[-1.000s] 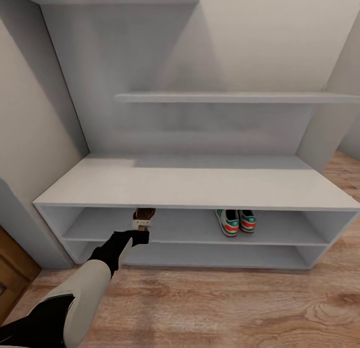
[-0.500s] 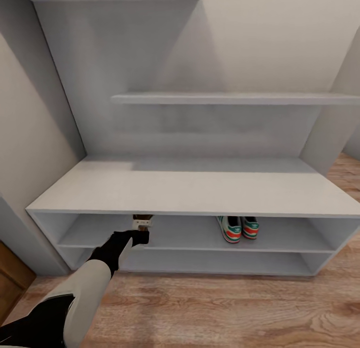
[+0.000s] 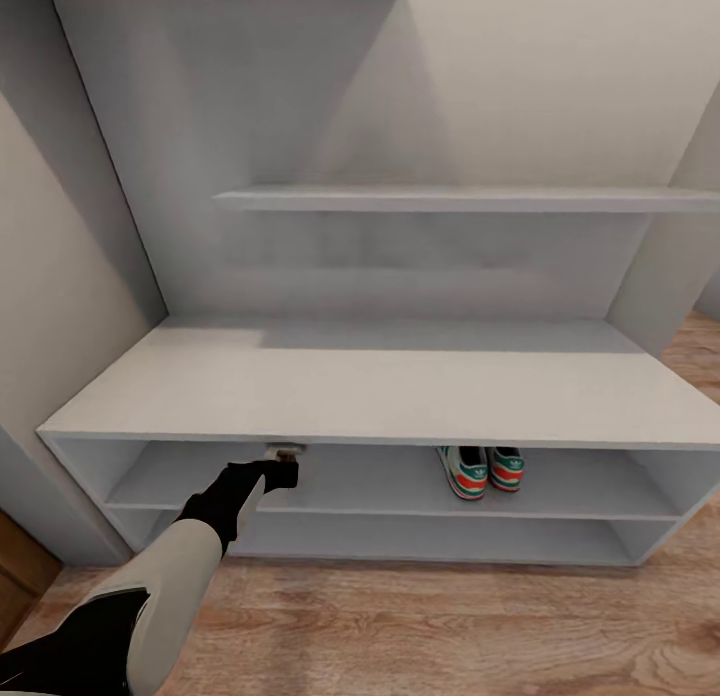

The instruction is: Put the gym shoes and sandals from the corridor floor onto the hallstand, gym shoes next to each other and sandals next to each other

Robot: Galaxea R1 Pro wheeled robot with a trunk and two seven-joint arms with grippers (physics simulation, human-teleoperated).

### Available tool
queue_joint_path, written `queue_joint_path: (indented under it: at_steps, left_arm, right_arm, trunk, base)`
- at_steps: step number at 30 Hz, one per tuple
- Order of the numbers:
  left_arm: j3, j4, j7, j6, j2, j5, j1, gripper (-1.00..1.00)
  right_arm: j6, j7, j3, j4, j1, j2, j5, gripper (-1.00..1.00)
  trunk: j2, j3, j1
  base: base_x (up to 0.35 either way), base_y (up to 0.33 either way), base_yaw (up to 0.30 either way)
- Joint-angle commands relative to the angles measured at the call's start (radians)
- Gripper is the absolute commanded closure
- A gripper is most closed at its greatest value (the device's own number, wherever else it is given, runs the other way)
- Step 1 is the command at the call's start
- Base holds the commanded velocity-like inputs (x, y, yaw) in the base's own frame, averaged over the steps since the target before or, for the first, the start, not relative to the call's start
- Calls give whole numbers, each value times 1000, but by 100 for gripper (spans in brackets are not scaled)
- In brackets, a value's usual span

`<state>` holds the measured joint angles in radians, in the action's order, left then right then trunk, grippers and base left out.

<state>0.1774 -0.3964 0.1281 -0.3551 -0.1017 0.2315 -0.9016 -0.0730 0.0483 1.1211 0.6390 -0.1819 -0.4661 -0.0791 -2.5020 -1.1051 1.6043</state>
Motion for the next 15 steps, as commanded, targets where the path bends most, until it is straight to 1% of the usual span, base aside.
queue_joint_path:
  at_steps: [1, 5, 15]
  left_arm:
    - [8, -2, 10, -5, -1, 14, 0, 100]
    - [8, -2, 10, -5, -1, 14, 0, 100]
    - [8, -2, 10, -5, -1, 13, 0, 100]
  right_arm:
    - [-3, 1, -1, -1, -1, 0, -11, 100]
    - [-3, 1, 0, -1, -1, 0, -11, 100]
    - [-4, 1, -1, -1, -1, 0, -11, 100]
  trunk:
    - [0, -1, 0]
    - [0, -1, 0]
    - [0, -1, 0]
  base:
    - [139, 0, 0]
    - [69, 0, 0]
    - [18, 0, 0]
